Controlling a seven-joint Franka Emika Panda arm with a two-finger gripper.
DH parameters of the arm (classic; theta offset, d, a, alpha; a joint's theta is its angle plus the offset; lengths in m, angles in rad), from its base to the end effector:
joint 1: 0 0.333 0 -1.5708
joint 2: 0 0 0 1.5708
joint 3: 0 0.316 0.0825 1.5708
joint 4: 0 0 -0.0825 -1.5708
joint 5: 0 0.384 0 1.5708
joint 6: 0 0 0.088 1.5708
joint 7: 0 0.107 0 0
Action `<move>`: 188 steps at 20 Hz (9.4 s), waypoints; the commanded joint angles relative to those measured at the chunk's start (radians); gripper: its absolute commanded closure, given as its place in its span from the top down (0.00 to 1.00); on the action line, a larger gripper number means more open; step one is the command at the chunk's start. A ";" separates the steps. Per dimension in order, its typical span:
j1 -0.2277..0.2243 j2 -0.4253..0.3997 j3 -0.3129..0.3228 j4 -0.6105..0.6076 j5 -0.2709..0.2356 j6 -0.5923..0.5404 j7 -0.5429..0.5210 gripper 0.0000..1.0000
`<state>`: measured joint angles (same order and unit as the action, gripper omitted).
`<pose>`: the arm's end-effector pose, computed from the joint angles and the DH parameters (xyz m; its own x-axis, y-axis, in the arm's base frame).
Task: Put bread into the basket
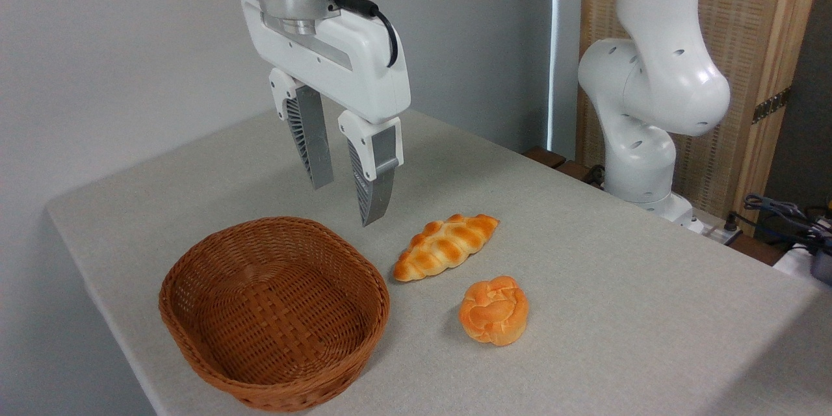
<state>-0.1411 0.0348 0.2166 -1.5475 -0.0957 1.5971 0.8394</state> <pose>0.5670 0.0306 0.6192 0.7224 -0.6873 0.0759 -0.6911 -0.7212 0.0473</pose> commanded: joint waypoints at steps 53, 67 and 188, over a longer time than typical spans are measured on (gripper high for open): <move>-0.195 -0.338 -0.029 -0.799 0.119 0.296 -0.169 1.00; -0.195 -0.335 -0.028 -0.835 0.128 0.317 -0.169 1.00; -0.244 -0.171 0.133 -0.324 -0.070 0.351 -0.029 1.00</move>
<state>-0.3835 -0.1478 0.3122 -1.9466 -0.1725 2.0690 0.7935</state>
